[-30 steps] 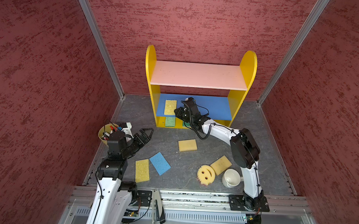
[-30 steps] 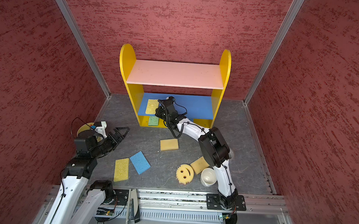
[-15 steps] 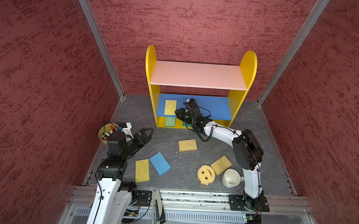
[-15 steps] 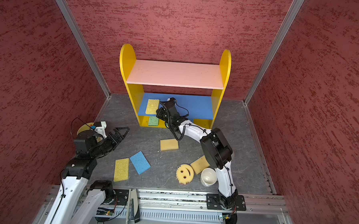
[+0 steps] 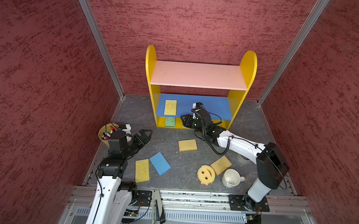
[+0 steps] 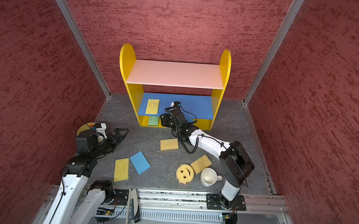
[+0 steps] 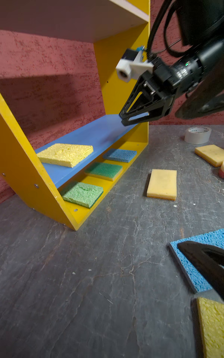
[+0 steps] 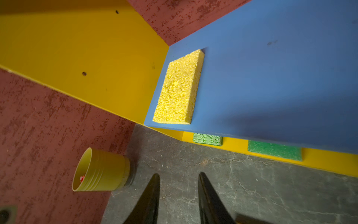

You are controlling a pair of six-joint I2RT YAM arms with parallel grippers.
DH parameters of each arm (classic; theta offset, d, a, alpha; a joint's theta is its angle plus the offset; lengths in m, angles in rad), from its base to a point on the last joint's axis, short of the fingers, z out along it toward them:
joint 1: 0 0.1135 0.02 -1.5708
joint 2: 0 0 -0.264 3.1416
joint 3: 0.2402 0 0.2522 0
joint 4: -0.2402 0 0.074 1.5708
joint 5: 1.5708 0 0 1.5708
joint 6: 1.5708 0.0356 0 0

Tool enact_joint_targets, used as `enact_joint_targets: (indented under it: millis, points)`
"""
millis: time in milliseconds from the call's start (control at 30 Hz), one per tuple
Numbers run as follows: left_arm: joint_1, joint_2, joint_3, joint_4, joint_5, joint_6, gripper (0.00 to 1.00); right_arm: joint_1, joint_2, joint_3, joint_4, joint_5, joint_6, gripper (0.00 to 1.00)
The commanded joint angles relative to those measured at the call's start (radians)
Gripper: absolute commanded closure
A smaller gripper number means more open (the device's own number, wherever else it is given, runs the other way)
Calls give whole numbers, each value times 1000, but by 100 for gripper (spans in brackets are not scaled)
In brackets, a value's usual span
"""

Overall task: Place and organize the cleaning sponges onto the shelf
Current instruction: 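Move the right gripper back to the blue sponge on the table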

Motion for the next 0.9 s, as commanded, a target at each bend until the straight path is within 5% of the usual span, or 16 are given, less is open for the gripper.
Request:
enact_joint_targets:
  millis: [0, 167, 333, 867]
  points:
    - [11, -9, -26, -13, -3, -23, 3, 86, -62, -34, -52, 116, -175, 61]
    - [16, -54, -63, 26, -6, -67, 3, 234, -32, -35, -170, 187, -323, 54]
    - [16, -50, -49, 30, -9, -84, 3, 316, 73, -11, -248, 120, -390, 50]
    - [18, 54, -31, 49, -12, -72, 3, 326, 279, 48, -210, -68, -364, 46]
